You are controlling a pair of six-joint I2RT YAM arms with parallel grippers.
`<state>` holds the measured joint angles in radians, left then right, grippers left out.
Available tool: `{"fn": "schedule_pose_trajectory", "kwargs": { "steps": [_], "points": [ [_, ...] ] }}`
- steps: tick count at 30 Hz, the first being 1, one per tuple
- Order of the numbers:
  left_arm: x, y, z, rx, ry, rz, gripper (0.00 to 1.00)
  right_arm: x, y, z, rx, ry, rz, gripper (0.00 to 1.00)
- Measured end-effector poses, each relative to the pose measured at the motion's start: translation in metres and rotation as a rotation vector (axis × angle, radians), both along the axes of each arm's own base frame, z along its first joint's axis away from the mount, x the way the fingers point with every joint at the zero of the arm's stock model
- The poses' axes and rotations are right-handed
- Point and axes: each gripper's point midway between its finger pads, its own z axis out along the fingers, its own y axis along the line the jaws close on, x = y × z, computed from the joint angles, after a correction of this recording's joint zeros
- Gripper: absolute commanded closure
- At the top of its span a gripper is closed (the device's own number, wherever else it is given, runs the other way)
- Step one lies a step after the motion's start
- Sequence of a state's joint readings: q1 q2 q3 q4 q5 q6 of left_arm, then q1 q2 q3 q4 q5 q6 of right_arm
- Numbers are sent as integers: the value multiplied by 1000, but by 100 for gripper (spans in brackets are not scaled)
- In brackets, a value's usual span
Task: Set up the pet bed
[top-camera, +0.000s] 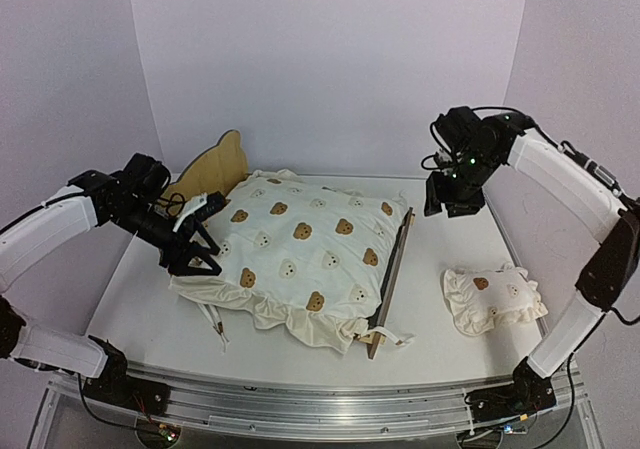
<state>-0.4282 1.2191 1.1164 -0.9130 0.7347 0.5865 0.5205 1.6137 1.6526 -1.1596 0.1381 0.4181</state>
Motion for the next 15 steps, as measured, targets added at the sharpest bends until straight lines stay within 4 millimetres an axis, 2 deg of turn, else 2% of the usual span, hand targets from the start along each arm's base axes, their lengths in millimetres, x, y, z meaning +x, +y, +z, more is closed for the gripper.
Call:
{"fn": "schedule_pose_trajectory", "kwargs": {
  "steps": [1,4,7,10,15],
  "points": [
    [-7,3,-14,19,20,-18,33,13,-1,7,-4,-14,11,43],
    [-26,14,-49,83,75,-55,33,71,10,25,-4,-94,57,41],
    [-33,24,-73,143,73,-74,34,127,22,21,-7,-158,94,41],
    [-37,36,-97,217,54,-73,34,173,34,-7,15,-189,127,41],
    [-35,64,-145,386,15,-22,31,209,53,-79,98,-133,170,44]
  ]
}}
